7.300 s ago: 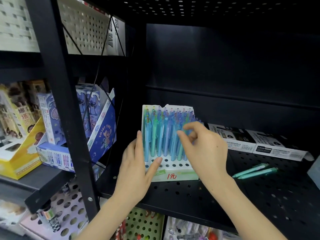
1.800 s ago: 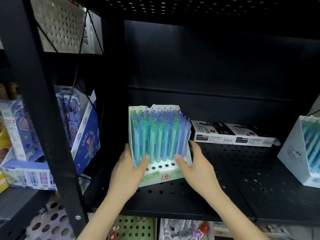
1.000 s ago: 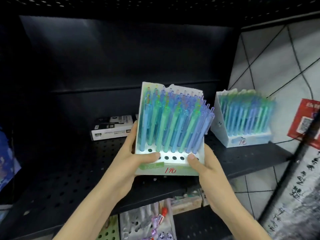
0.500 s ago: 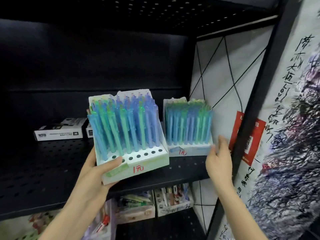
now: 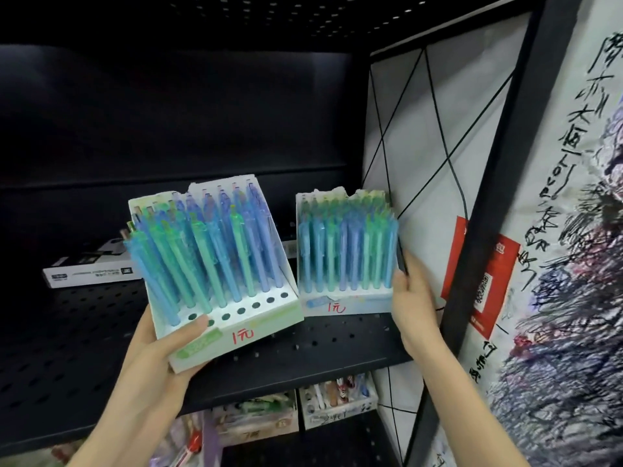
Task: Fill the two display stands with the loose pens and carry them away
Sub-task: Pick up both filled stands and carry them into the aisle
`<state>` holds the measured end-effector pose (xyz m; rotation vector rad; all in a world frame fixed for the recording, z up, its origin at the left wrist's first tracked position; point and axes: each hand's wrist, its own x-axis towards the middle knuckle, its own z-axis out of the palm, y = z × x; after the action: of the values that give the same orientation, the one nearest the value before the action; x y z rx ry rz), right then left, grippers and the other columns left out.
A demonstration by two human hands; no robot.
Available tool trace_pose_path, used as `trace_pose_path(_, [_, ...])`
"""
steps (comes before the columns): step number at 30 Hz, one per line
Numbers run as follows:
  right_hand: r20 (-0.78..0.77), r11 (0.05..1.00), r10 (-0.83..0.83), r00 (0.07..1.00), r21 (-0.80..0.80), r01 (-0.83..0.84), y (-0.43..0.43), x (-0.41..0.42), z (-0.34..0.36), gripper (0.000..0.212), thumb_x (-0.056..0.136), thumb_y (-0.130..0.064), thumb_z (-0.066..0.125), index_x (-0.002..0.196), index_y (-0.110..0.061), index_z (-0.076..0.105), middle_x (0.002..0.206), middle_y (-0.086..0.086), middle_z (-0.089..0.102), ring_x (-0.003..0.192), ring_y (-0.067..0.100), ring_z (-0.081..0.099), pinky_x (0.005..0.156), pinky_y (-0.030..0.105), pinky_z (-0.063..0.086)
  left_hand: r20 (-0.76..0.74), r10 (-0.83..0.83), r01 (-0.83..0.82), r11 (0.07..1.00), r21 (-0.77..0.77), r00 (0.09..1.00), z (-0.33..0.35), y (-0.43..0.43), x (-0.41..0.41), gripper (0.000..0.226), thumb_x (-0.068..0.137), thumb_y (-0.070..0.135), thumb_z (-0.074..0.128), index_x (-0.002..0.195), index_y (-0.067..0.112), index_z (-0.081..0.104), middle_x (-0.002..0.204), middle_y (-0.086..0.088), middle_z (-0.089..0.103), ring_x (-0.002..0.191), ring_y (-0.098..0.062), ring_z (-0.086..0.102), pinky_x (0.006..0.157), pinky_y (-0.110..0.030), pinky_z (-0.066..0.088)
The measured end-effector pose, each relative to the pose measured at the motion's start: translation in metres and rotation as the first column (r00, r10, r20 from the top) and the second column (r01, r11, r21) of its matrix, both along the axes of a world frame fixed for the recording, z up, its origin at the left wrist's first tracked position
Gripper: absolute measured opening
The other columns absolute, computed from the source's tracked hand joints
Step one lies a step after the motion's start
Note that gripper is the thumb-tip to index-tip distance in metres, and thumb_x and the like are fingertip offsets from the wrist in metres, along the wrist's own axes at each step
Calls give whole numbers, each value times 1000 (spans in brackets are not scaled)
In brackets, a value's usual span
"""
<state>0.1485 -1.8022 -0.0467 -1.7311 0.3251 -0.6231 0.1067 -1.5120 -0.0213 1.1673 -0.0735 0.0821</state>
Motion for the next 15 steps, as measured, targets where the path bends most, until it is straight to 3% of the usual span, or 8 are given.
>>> trace_pose_path(3, [-30,981,48,998,-185,-53,5,-5,2,47,101,-15,30,146,-27,28,137,-3,47,118,10,46,97,24,38,-1,10,-10,1000,-5,1000,0,0,6,60,72,6,61,124,35,55,117,4,66,106,-23,64,77,-37,56])
trace_pose_path(7, [-4,932,40,999,-359,-39,19,-17,5,45,99,-9,30,140,-23,39,104,-4,60,87,9,54,64,6,40,15,48,-48,999,-3,999,4,19,10,58,73,4,59,124,31,56,116,3,67,105,-22,65,70,-34,59])
trace_pose_path(15, [10,867,51,999,-498,-39,54,-72,11,48,95,0,34,138,-19,41,84,3,62,66,10,52,54,6,38,50,102,-105,992,71,994,7,58,5,53,81,0,54,123,31,56,117,4,67,101,-19,66,70,-31,58])
